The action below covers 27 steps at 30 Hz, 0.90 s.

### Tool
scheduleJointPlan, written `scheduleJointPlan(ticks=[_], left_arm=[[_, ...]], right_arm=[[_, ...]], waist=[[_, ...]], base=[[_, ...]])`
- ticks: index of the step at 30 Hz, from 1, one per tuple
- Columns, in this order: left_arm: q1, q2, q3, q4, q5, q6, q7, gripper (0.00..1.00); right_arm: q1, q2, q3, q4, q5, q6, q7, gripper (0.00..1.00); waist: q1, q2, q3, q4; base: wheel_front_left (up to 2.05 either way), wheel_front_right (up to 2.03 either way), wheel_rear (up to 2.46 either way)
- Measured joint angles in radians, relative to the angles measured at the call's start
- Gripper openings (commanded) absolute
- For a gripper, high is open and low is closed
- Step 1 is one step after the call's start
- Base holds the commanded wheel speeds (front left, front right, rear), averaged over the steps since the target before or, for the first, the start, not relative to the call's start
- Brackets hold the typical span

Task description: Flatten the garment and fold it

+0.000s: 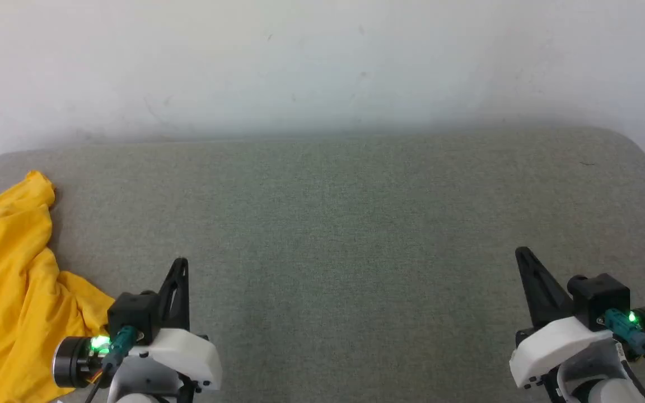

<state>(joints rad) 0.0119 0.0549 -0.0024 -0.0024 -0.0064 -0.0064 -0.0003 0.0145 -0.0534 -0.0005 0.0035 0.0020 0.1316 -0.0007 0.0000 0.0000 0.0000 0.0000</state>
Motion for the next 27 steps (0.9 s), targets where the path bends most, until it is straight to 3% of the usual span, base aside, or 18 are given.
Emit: scheduleJointPlan(ticks=[10, 11, 27], left_arm=[[0.000, 0.000, 0.000, 0.000, 0.000, 0.000, 0.000, 0.00], [0.000, 0.000, 0.000, 0.000, 0.000, 0.000, 0.000, 1.00], [0.002, 0.000, 0.001, -0.004, -0.001, -0.002, -0.016, 1.00]], right_arm=[[0.000, 0.000, 0.000, 0.000, 0.000, 0.000, 0.000, 0.00], [0.001, 0.000, 0.000, 0.000, 0.000, 0.000, 0.000, 1.00], [0.002, 0.000, -0.013, 0.006, 0.013, 0.000, -0.013, 1.00]], waist=[[0.0000, 0.0001, 0.000, 0.000], [0.0000, 0.0000, 0.000, 0.000], [0.0000, 0.0000, 0.000, 0.002]], base=[[0.00, 0.00, 0.00], [0.00, 0.00, 0.00], [0.00, 0.00, 0.00]])
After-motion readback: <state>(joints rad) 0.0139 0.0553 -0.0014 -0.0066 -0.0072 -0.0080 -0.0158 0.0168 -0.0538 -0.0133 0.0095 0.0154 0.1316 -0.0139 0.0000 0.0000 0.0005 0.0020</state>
